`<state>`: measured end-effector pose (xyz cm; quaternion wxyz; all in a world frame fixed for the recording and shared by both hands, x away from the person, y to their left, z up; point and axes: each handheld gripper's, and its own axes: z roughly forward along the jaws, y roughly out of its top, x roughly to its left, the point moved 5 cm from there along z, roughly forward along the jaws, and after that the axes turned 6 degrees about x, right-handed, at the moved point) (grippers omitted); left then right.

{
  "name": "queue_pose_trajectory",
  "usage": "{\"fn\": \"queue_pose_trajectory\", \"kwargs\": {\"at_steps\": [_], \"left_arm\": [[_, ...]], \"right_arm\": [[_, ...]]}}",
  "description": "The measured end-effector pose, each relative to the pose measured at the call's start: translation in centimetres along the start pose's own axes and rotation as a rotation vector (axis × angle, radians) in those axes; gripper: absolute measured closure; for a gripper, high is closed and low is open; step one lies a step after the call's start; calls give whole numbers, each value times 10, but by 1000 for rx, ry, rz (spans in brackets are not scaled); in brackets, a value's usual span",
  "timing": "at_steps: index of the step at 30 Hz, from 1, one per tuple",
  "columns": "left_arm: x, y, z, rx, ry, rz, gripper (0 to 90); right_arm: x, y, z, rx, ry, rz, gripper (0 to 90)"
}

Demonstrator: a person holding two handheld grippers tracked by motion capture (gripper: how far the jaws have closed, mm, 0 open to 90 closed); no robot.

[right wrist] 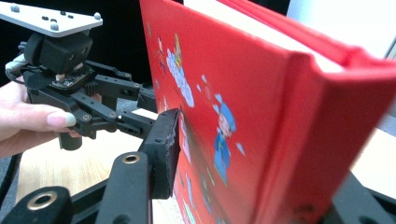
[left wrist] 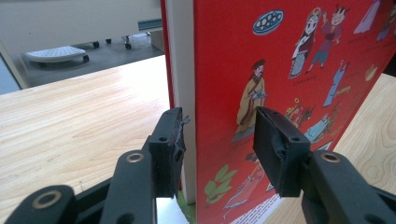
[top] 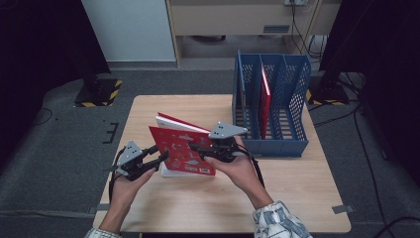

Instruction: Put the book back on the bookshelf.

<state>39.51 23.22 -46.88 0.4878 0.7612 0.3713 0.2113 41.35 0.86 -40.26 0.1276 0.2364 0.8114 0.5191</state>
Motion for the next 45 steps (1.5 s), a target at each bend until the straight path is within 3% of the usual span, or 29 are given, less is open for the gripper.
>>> {"fn": "queue_pose_trajectory", "kwargs": {"at_steps": [7,13,21,28,36,45], "left_arm": [[-1,1,1,0,-7,1,558],[1,2,-2,-14,15,-5,576],[-1,2,2,-9,4,-2,582],[2,1,-2,-2,39,1,513],[7,-19,-8,94,84,49,418],[23,-31,-8,128,135,13,376]], "right_arm": [[-1,5,3,-20,2,-5,541],[-1,11,1,-33,7,-9,563],[-1,11,6,-27,21,-4,543],[-2,13,9,-31,43,-6,591],[-2,13,9,-39,41,-10,647],[-5,13,8,-47,38,-10,766]]}}
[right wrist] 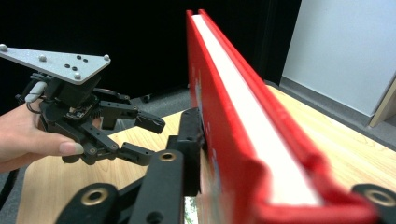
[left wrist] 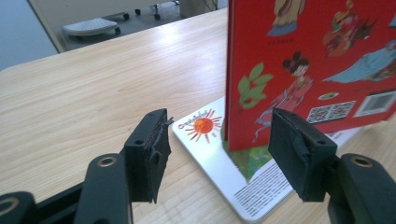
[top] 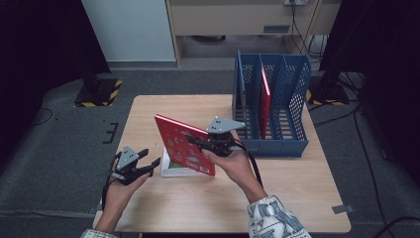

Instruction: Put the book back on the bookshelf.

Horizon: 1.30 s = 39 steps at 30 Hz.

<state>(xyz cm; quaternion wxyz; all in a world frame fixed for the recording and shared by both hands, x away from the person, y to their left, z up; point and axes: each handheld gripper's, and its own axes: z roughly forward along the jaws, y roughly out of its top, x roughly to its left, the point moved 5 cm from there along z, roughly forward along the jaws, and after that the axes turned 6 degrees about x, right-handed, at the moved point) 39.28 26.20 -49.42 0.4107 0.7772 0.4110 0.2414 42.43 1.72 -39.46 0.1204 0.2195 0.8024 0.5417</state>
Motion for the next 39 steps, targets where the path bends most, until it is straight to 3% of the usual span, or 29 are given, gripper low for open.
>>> {"fn": "queue_pose_trajectory", "kwargs": {"at_steps": [14,19,23,27,39], "left_arm": [[12,-15,8,90,47,-18,295],[10,-19,14,132,58,13,281],[16,-24,15,162,74,-8,256],[21,-27,15,174,87,-40,211],[24,-28,15,183,97,-43,154]], "right_arm": [[-12,1,-9,-19,-79,53,797],[-16,0,-17,-28,-98,70,797],[-17,-2,-22,-35,-109,78,797],[-19,-3,-27,-39,-117,82,798],[-18,-3,-32,-51,-129,83,797]]}}
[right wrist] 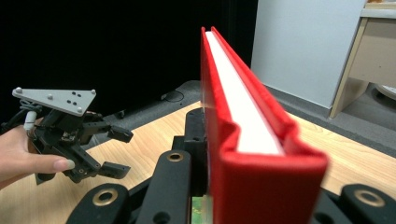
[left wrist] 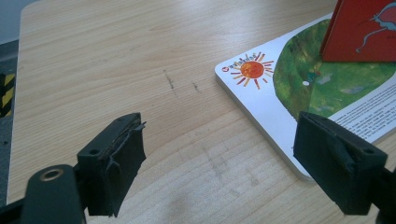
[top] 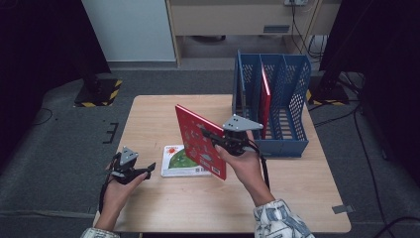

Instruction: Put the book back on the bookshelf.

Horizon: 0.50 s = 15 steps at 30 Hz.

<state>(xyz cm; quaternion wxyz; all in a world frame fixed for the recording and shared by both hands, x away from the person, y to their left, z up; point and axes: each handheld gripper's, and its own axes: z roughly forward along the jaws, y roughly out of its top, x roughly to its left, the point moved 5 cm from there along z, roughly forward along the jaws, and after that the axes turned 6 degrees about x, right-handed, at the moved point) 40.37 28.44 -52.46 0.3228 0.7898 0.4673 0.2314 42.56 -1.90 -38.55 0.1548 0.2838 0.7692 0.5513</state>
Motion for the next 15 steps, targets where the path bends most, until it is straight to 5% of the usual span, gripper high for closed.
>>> {"fn": "queue_pose_trajectory", "kwargs": {"at_steps": [15], "left_arm": [[-1,0,1,6,-3,7,155]], "right_arm": [[0,-4,-1,1,10,-1,776]]}}
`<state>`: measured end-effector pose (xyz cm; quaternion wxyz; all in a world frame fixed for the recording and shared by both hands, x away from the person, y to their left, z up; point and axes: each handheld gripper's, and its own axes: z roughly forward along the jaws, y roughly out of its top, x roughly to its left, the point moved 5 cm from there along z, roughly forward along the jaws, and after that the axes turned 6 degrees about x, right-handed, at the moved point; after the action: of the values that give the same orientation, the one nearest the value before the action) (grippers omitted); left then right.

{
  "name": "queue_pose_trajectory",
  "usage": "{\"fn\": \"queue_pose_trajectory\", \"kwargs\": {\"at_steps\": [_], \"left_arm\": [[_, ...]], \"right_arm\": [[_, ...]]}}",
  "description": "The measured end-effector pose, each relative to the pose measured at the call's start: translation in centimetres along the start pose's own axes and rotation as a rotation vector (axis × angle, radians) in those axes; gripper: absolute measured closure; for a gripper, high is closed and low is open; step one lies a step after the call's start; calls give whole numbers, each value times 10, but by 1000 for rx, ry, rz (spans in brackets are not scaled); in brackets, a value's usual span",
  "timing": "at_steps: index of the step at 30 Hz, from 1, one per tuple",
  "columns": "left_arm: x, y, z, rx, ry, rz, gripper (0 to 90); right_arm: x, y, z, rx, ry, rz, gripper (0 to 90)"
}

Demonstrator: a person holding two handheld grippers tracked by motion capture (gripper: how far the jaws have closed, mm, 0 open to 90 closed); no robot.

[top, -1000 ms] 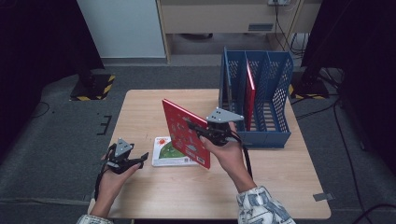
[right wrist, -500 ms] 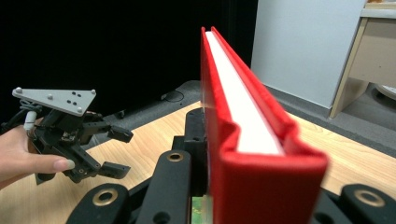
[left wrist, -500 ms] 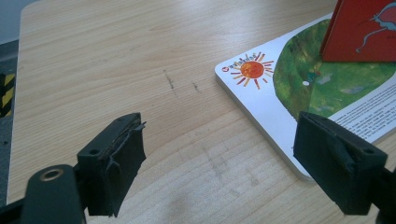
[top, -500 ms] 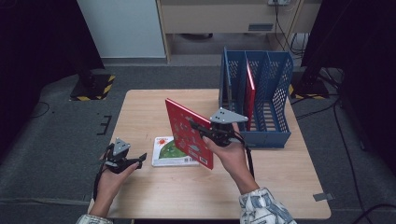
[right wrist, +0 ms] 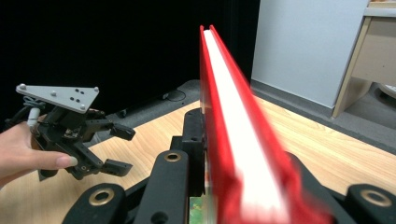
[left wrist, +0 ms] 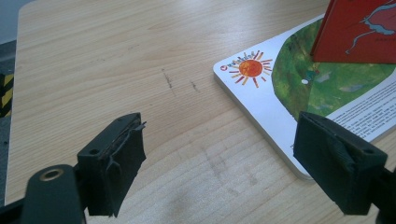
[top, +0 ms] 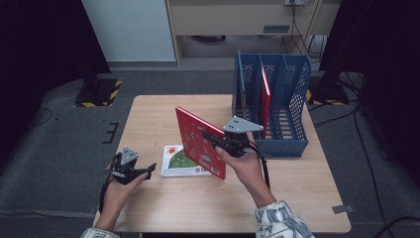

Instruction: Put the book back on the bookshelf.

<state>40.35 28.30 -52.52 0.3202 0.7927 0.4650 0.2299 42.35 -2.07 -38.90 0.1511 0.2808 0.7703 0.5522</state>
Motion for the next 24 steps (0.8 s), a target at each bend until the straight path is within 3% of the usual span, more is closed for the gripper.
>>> {"fn": "queue_pose_trajectory", "kwargs": {"at_steps": [12,24], "left_arm": [[-1,0,1,-4,-5,-2,155],[-1,0,0,4,-10,-1,162]], "right_arm": [[0,2,1,-8,-9,-5,742],[1,3,2,-3,-15,-16,796]]}}
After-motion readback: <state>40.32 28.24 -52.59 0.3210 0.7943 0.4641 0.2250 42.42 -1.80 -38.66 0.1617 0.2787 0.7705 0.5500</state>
